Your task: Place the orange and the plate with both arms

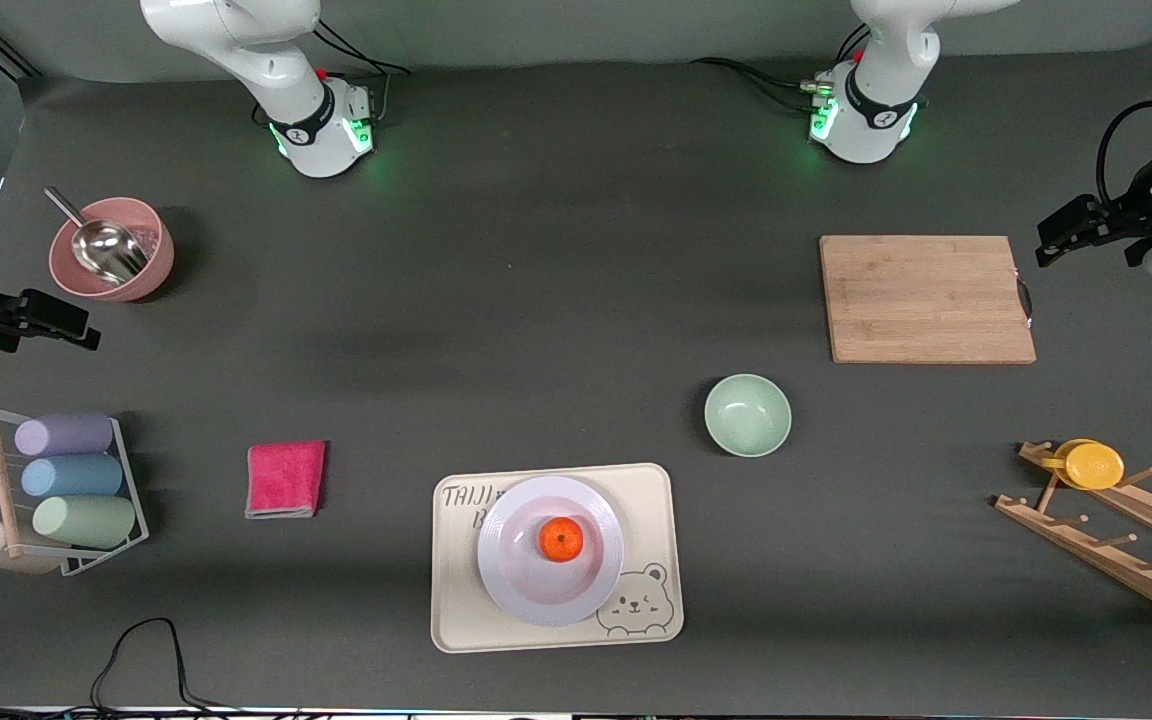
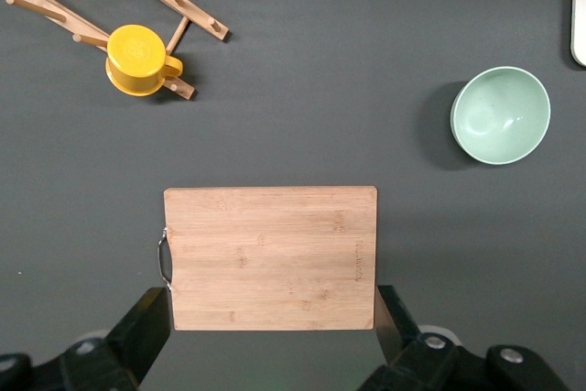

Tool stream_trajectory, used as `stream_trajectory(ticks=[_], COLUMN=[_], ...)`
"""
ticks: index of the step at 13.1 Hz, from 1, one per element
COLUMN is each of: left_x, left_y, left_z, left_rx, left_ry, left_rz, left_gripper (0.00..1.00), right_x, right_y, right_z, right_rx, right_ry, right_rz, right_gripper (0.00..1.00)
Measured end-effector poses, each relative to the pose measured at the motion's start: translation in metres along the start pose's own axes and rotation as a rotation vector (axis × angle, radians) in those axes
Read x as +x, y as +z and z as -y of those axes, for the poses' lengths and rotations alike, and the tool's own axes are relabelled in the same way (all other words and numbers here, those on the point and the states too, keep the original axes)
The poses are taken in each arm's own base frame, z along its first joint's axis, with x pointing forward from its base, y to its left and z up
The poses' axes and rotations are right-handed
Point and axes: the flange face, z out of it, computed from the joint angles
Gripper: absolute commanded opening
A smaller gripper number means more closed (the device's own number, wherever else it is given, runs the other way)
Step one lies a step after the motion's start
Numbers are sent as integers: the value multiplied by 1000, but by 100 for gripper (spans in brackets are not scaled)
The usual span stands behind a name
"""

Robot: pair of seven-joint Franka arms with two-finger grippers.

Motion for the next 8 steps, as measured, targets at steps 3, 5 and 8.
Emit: stream_trajectory(ticks=[3,5,8], left_x=[0,1,2], left_y=[0,2,5], left_z=[5,5,5], left_rx=[-1,-6,-11], left_ry=[-9,-11,-13], left_rz=[-3,-6,-3], left_gripper=[100,100,100], right_x=[0,0,0], right_y=[1,1,1], right_z=[7,8,8], right_rx=[1,1,1], right_ry=[21,24,26], right_rz=[3,4,6], right_gripper=[100,100,100])
